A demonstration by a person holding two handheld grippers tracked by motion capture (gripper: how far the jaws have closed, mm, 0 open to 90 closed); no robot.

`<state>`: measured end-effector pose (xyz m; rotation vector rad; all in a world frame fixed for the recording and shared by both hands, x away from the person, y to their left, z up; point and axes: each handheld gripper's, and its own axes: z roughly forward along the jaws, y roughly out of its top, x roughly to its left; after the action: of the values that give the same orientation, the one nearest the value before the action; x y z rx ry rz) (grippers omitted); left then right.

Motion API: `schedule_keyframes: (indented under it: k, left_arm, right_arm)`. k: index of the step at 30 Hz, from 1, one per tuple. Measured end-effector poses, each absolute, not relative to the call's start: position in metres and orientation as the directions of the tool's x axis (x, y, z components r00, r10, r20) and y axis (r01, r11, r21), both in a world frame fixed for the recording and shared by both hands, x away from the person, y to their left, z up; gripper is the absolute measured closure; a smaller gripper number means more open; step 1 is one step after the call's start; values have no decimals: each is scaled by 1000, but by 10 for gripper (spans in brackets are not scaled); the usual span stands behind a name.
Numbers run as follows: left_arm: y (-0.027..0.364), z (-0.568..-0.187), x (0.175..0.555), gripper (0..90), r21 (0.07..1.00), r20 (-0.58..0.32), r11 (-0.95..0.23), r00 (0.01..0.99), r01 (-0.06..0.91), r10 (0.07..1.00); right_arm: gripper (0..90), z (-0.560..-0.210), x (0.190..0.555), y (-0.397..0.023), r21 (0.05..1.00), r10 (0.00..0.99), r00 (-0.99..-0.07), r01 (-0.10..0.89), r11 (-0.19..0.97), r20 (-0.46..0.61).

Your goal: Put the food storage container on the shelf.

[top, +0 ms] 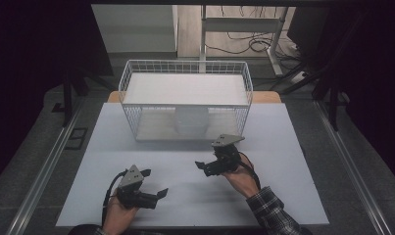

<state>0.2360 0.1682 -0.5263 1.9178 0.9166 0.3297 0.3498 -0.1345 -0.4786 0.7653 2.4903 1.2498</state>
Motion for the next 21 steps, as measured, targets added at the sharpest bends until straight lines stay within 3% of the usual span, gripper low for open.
schedule_keyframes:
  k: [21]
  left_arm:
    - [176, -525, 238, 53, 842, -145, -261, 665, 472, 733]
  right_arm:
    - [30, -488, 321, -150, 796, 558, -829, 347, 495, 14]
